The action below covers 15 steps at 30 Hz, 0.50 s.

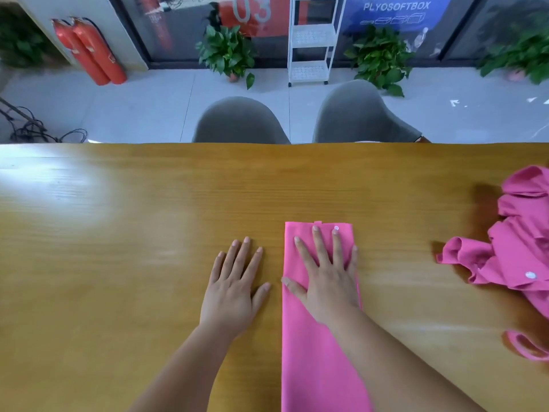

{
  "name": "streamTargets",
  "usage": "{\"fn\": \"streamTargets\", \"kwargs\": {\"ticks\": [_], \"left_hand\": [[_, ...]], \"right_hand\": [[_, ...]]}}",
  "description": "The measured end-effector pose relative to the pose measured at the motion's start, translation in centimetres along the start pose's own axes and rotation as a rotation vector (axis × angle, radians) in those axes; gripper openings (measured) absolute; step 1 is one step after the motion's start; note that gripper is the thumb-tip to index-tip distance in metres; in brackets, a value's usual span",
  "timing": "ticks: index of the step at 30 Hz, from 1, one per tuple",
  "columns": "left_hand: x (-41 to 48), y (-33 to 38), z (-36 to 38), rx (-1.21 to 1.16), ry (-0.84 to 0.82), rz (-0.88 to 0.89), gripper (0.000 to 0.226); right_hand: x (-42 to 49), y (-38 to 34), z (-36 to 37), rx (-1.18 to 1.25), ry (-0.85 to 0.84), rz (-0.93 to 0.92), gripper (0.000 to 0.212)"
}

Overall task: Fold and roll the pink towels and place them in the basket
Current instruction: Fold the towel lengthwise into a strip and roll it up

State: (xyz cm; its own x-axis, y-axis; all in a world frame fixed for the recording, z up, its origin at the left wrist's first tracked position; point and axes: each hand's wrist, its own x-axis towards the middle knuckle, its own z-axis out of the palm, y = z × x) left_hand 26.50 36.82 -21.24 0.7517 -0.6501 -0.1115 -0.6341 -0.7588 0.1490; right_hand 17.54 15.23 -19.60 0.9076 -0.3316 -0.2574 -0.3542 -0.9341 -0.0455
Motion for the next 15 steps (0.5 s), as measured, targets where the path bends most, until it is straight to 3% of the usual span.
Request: {"fn": "streamTargets", "kwargs": {"ticks": [15], "left_hand": [[0.3,-0.3,0.6,0.015,0.035,-0.012,0.073]], "right_hand": [[5.5,0.4,-1.0,-0.049,-0.006,-0.004,0.091]]}}
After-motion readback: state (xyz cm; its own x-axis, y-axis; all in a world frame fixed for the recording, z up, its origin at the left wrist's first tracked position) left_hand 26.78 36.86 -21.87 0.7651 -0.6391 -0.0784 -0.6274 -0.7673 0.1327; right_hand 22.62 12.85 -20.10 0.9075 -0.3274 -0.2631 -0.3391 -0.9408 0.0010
